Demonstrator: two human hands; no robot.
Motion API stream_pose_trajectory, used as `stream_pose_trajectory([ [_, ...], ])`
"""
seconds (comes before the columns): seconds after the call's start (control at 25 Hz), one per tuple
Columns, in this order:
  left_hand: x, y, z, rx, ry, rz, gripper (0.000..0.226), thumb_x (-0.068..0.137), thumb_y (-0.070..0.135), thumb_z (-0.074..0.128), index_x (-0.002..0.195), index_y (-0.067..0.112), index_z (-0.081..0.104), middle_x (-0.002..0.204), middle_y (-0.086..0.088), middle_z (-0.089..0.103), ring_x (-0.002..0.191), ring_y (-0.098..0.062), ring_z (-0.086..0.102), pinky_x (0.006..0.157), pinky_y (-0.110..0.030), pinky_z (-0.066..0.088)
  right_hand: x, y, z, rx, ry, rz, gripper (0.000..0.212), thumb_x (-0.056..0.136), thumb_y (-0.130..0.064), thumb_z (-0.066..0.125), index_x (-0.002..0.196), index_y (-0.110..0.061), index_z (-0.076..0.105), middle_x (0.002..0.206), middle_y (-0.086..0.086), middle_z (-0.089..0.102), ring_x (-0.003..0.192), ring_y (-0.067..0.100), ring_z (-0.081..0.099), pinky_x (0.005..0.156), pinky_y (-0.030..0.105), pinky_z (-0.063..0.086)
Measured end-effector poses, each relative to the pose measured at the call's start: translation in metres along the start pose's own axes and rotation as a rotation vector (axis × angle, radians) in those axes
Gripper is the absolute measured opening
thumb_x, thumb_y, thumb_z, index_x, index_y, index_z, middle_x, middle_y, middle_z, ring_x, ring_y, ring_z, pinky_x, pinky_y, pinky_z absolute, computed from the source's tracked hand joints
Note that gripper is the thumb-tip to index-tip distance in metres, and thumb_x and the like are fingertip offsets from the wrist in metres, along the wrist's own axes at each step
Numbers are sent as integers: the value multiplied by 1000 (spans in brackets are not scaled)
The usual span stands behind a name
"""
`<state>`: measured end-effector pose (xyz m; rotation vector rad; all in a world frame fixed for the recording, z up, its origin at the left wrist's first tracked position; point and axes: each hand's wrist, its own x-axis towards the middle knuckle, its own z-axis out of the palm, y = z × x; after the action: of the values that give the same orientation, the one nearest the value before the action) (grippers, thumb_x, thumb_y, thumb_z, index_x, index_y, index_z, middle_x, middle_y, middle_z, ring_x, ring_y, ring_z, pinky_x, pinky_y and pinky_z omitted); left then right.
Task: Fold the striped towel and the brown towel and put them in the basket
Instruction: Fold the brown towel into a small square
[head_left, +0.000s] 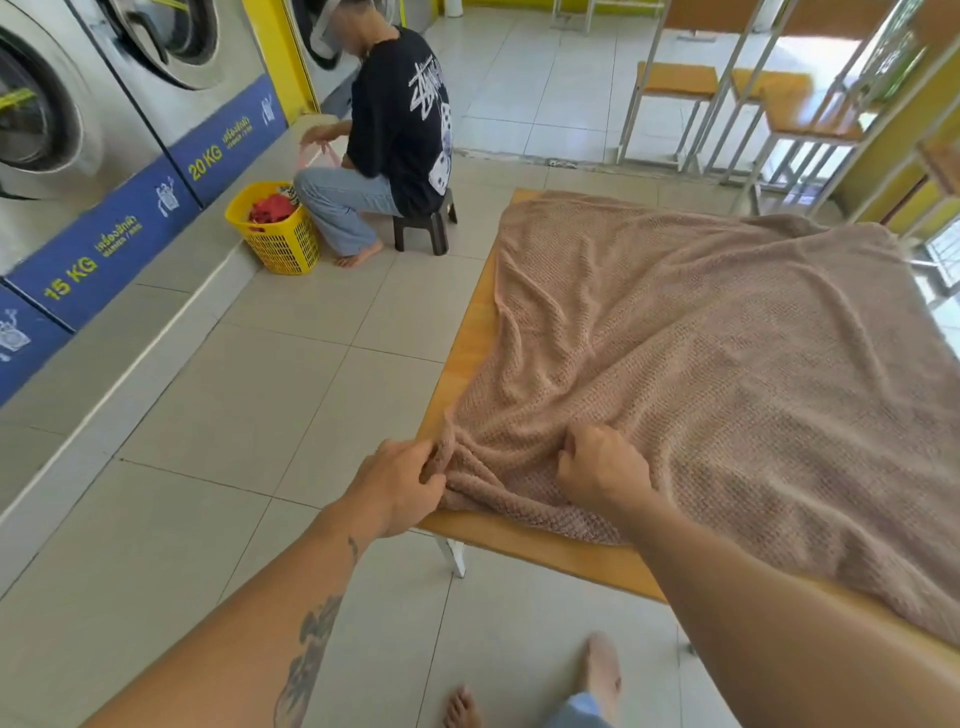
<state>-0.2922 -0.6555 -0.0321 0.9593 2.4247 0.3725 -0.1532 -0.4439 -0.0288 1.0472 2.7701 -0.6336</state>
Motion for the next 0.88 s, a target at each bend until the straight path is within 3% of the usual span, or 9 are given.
stream_pose_trajectory([
  [0.08, -2, -6, 1, -77, -68, -25, 14, 70, 29, 48, 76, 19, 40, 93, 5, 43, 95, -23, 41, 84, -40, 44, 3, 1, -2, -12, 60, -66, 18, 88, -20, 46, 106, -22, 42, 101, 3, 51, 83, 26, 54, 65, 38, 45],
  [0.16, -4, -11, 3, -70, -102, -29, 22, 72, 34, 53, 86, 18, 49, 103, 8, 37, 104, -21, 37, 91, -38, 42, 10, 1, -6, -53, 49, -142, 30, 88, -17, 47, 116, -29, 48, 107, 0, 50, 90, 25, 55, 65, 35, 42],
  [0.32, -8, -12, 2, -139, -56, -25, 37, 83, 55, 64, 107, 26, 60, 118, 8, 37, 114, -14, 34, 103, -37, 38, 25, 0, -8, -5, 90, -191, 19, 85, -11, 48, 78, -24, 61, 102, -2, 62, 84, 22, 58, 63, 33, 43],
  [0.44, -11, -12, 3, -58, -134, -16, 64, 68, 59, 73, 119, 28, 53, 124, 11, 29, 116, -13, 30, 103, -33, 36, 28, 0, -15, 164, 132, -146, 22, 86, -14, 54, 82, -23, 73, 87, -4, 69, 76, 19, 63, 64, 36, 54],
  [0.52, -9, -14, 5, 65, -102, 14, 57, 71, 47, 76, 118, 25, 52, 125, 11, 30, 117, -15, 32, 103, -34, 37, 30, -1, -23, 271, 172, -94, 21, 85, -14, 56, 85, -22, 76, 81, -5, 69, 73, 18, 63, 68, 38, 57],
  [0.6, -6, -15, 2, 2, 1, 20, 29, 81, 35, 73, 104, 23, 61, 121, 11, 43, 115, -16, 41, 101, -38, 42, 36, -5, -34, 359, 225, -38, 20, 84, -14, 55, 83, -21, 74, 76, -5, 68, 73, 17, 63, 69, 37, 56],
  [0.68, -3, -16, -3, -206, 140, -25, 11, 89, 33, 67, 93, 24, 68, 110, 11, 58, 105, -13, 54, 94, -35, 47, 44, -9, -46, 411, 279, 17, 19, 85, -16, 53, 84, -19, 72, 74, -4, 67, 72, 18, 63, 68, 36, 55],
  [0.8, 6, -18, -9, -523, 285, -168, 28, 89, 44, 64, 85, 18, 75, 86, 4, 71, 84, -15, 65, 79, -34, 54, 58, -7, -58, 273, 243, 46, 15, 83, -13, 50, 80, -17, 65, 77, 1, 64, 74, 23, 62, 68, 39, 55],
  [0.88, 9, -14, -10, -636, 324, -197, 44, 87, 48, 65, 74, 6, 65, 66, -1, 60, 65, -19, 57, 66, -35, 47, 64, -4, -60, 156, 192, 79, 13, 81, -10, 49, 79, -13, 61, 79, 5, 63, 73, 27, 60, 67, 41, 55],
])
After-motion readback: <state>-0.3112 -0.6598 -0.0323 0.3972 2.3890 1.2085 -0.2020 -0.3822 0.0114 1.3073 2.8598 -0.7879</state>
